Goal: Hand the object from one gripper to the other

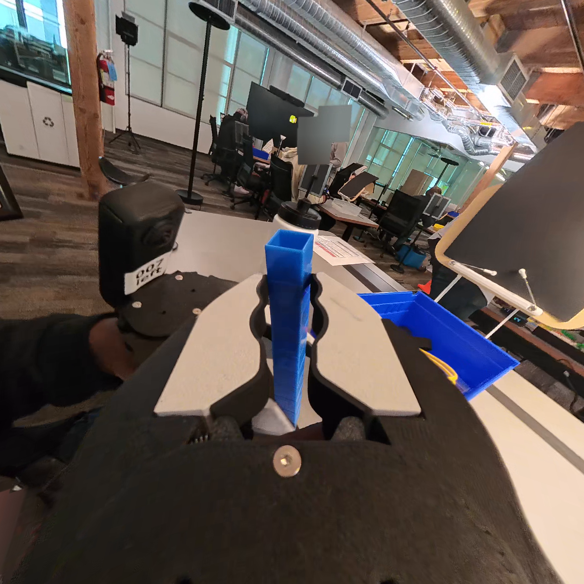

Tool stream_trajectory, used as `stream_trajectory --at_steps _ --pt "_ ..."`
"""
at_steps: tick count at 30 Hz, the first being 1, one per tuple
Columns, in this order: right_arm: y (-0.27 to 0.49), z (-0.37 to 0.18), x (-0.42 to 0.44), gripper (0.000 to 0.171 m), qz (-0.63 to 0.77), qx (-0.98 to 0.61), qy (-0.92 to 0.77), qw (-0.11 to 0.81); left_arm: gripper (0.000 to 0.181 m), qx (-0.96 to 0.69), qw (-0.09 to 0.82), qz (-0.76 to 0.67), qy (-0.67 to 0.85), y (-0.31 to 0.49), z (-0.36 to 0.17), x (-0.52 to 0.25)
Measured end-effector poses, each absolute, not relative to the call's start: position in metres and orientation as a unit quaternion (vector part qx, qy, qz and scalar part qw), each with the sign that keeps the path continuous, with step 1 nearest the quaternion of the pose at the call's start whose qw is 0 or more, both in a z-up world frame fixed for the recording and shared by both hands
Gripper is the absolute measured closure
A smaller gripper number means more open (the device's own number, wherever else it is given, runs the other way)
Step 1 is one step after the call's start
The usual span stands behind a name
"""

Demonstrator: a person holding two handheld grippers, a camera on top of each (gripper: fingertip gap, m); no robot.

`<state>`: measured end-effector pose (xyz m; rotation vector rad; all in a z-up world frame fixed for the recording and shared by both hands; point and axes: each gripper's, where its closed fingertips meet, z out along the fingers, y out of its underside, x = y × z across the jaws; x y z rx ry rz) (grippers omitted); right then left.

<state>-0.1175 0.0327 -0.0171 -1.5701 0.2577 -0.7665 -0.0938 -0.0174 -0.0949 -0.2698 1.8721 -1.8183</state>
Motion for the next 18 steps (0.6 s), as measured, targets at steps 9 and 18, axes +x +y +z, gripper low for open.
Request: stream_trajectory --at_steps 9,18 --pt "0.02 -0.03 -0.101 0.133 -0.371 -0.676 0.162 0.616 0.158 -0.158 0.211 -0.704 0.66 0.0 -0.089 -0.07" --pt "0.023 -0.046 -0.11 0.122 -0.471 -0.681 0.075 0.556 0.158 -0.204 -0.023 -0.902 0.381 0.07 -0.01 -0.07"
